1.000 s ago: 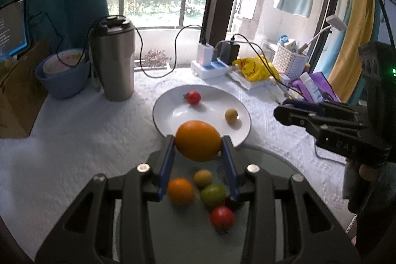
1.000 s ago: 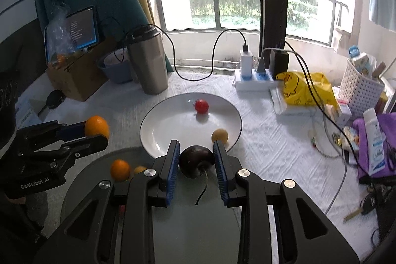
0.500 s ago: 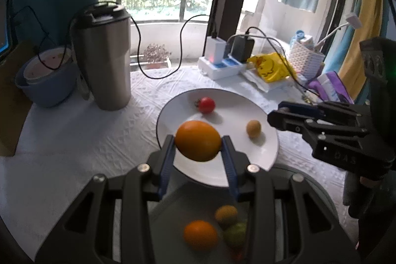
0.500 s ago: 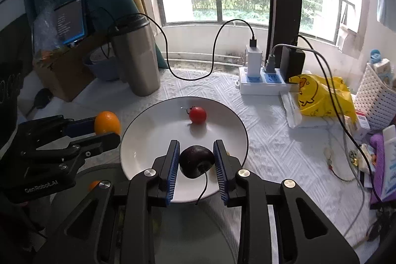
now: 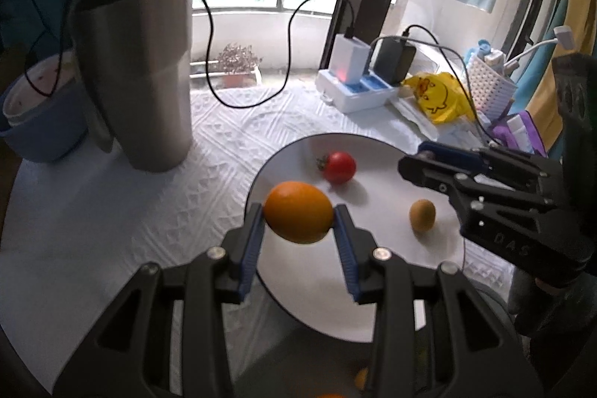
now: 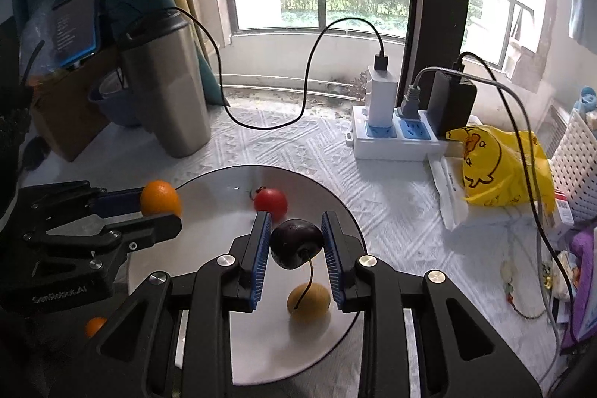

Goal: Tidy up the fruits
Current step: 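Carry the cherry and orange over the white plate and release both, then move both open grippers back over the remaining fruits on the mat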

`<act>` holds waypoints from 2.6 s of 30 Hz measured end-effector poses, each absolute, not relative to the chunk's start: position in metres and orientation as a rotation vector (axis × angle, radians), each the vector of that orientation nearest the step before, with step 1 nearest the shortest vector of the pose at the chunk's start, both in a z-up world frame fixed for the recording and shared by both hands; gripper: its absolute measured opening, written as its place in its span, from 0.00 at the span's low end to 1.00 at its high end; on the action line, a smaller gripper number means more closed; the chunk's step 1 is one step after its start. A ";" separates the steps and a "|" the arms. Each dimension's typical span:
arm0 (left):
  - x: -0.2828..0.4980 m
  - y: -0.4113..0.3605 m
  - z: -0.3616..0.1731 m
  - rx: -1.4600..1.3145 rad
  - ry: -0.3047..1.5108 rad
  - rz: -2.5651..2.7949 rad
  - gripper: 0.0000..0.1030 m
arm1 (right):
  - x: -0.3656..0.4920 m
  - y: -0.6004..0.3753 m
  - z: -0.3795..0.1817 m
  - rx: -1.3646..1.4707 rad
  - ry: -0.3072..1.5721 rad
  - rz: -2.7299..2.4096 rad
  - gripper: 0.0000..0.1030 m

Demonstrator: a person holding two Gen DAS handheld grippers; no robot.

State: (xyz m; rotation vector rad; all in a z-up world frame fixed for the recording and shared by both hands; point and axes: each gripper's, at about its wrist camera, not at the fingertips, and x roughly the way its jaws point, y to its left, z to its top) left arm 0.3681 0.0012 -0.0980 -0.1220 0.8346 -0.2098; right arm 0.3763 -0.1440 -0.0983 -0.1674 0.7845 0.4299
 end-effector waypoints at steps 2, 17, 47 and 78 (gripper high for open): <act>0.371 0.001 -0.101 -0.124 0.843 -0.212 0.38 | 0.381 -0.143 -0.103 -0.169 0.793 0.425 0.29; 0.365 -0.006 -0.093 -0.109 0.848 -0.216 0.42 | 0.378 -0.143 -0.100 -0.169 0.797 0.398 0.46; 0.258 -0.013 -0.034 -0.143 0.692 -0.215 0.86 | 0.271 -0.162 -0.029 -0.160 0.663 0.385 0.70; 0.178 -0.067 -0.100 -0.102 0.805 -0.139 0.85 | 0.195 -0.215 -0.072 -0.121 0.701 0.465 0.70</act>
